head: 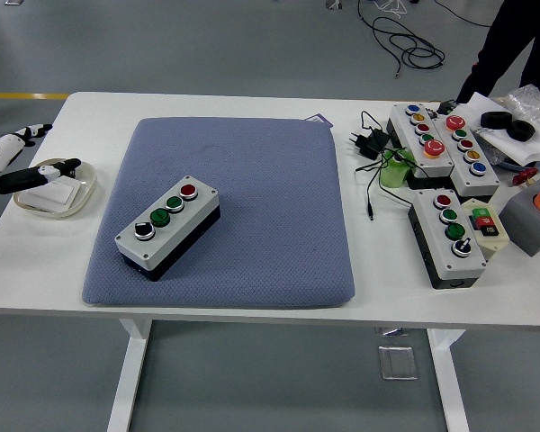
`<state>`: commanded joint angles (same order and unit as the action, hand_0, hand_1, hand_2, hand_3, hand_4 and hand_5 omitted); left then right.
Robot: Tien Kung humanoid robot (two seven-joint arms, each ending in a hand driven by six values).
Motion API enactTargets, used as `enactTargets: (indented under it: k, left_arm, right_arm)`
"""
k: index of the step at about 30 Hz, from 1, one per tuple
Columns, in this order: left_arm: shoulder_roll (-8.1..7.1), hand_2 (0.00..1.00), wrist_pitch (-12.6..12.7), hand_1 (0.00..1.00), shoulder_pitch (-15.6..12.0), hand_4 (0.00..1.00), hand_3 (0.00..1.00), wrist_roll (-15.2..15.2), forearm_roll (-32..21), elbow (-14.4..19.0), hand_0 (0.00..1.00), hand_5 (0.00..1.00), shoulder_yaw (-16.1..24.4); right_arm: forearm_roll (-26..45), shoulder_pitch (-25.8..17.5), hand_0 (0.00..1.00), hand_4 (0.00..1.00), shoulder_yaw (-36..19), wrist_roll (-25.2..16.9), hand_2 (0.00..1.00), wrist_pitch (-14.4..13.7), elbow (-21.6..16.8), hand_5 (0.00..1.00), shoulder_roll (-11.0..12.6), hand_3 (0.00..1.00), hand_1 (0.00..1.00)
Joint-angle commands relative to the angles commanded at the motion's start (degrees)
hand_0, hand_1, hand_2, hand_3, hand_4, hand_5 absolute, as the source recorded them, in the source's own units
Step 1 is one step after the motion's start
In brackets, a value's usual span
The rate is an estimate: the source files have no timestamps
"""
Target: Pick up the button,place it on the desk,press the button,press the button
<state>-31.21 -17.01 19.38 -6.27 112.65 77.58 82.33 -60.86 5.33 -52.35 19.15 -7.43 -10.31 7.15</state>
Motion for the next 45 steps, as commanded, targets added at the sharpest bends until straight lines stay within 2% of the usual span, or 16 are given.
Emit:
enactTargets:
  k: [4, 5, 9, 11, 18, 22, 23, 28, 29, 31, 34, 35, 40, 41, 43, 45]
  left_arm:
    - [-1.09, 0.998, -3.29, 0.948, 0.78, 0.998, 0.998, 0.75, 3.14, 1.31, 0.938, 0.854, -1.02]
    - [-1.22, 0.998, -3.48, 0.951, 0.88, 0.998, 0.998, 0.78, 3.77, 1.56, 0.935, 0.803, -1.15]
    - [-0.88, 0.998, -0.62, 0.951, 1.19, 0.998, 0.998, -0.65, 5.32, 2.14, 0.935, 0.803, -1.39]
    - [-0.86, 0.998, -0.11, 0.969, 1.03, 0.998, 0.998, -0.69, 4.99, 2.02, 0.949, 0.799, -1.49]
    - [-0.94, 0.998, -0.68, 0.959, 0.66, 0.998, 0.998, 0.91, 2.1, 3.06, 0.939, 0.8, -2.75]
    - [-0.94, 0.998, -0.99, 0.959, 0.31, 0.998, 0.998, 1.83, 3.64, 5.96, 0.939, 0.8, -3.82]
    - [-0.97, 0.998, -0.96, 0.929, 0.28, 0.998, 0.998, 1.89, 3.78, 6.29, 0.934, 0.828, -3.94]
    - [-1.12, 0.998, -0.13, 0.929, 1.25, 0.998, 0.998, 2.48, 4.8, 8.09, 0.934, 0.828, -6.48]
    - [-1.12, 0.846, 0.19, 0.752, 1.51, 0.998, 0.998, 2.84, 5.61, 8.38, 0.854, 0.866, -6.88]
    - [-1.11, 0.846, 0.84, 0.752, 1.88, 0.998, 0.998, 3.41, 7.41, 8.77, 0.854, 0.866, -7.35]
    - [-1.03, 0.846, 4.41, 0.752, 2.92, 0.998, 0.998, 3.53, 10.9, 10.53, 0.854, 0.866, -8.02]
    - [-1.1, 0.209, 5.12, 0.156, 3.4, 0.998, 0.858, 3.2, 11.34, 10.88, 0.211, 0.998, -8.46]
    - [-1.28, 0.209, 11.86, 0.156, 5.92, 0.998, 0.858, 2.14, 13.75, 12.51, 0.211, 0.998, -11.4]
    - [-1.27, 0.112, 12.2, 0.053, 5.98, 0.998, 0.764, 2.13, 13.84, 12.55, 0.098, 0.998, -11.49]
    - [-1.33, 0.112, 13.51, 0.053, 6.45, 0.998, 0.764, 2.65, 12.9, 12.66, 0.098, 0.998, -12.8]
    - [-1.61, 0.112, 12.62, 0.053, 6.67, 0.998, 0.764, 3.28, 11.7, 12.88, 0.098, 0.998, -14.08]
  right_arm:
    - [0.26, 0.21, 0.63, 0.312, 0.15, 0.01, 0.645, -0.09, 0.0, 0.267, -0.12, 0.574, 0.557]
    - [0.05, 0.25, 0.629, 0.312, 0.03, 0.07, 0.645, -0.07, 0.0, 0.268, -0.15, 0.574, 0.557]
    - [-0.83, 0.36, 0.629, 0.312, -0.44, 0.23, 0.645, -0.01, 0.0, 0.268, -0.29, 0.574, 0.557]
    - [-0.59, 0.34, 0.629, 0.311, -0.28, 0.2, 0.646, -0.08, 0.0, 0.268, -0.32, 0.575, 0.557]
    - [-1.23, 0.48, 0.629, 0.31, -0.62, 0.4, 0.645, 0.01, 0.0, 0.269, -0.42, 0.574, 0.557]
    - [-1.27, 0.5, 0.629, 0.31, -0.71, 0.48, 0.645, 0.02, 0.0, 0.269, -0.56, 0.574, 0.557]
    - [-1.27, 0.51, 0.629, 0.309, -0.72, 0.49, 0.646, 0.02, 0.0, 0.268, -0.57, 0.575, 0.557]
    - [-2.2, 0.63, 0.629, 0.309, -1.33, 0.64, 0.646, 0.17, 0.0, 0.268, -0.62, 0.575, 0.557]
    - [-2.22, 0.68, 0.628, 0.308, -1.31, 0.65, 0.646, 0.18, 0.0, 0.266, -0.61, 0.574, 0.557]
    - [-2.16, 0.77, 0.628, 0.308, -1.18, 0.64, 0.646, 0.21, 0.0, 0.266, -0.6, 0.574, 0.557]
    - [-1.09, 1.05, 0.628, 0.308, -0.74, 0.52, 0.646, 0.0, 0.0, 0.266, -0.6, 0.574, 0.557]
    - [-1.4, 1.23, 0.629, 0.308, -0.94, 0.54, 0.646, 0.04, 0.0, 0.269, -0.6, 0.574, 0.556]
    - [-1.28, 1.79, 0.629, 0.308, -0.88, 0.48, 0.646, -0.01, 0.0, 0.269, -0.56, 0.574, 0.556]
    - [-1.23, 1.78, 0.629, 0.307, -0.86, 0.47, 0.646, -0.02, 0.0, 0.27, -0.57, 0.574, 0.557]
    - [-0.78, 1.57, 0.629, 0.307, -0.41, 0.35, 0.646, -0.03, 0.0, 0.27, -0.5, 0.574, 0.557]
    - [-0.56, 1.39, 0.629, 0.307, -0.26, 0.31, 0.646, -0.06, 0.0, 0.27, -0.46, 0.574, 0.557]
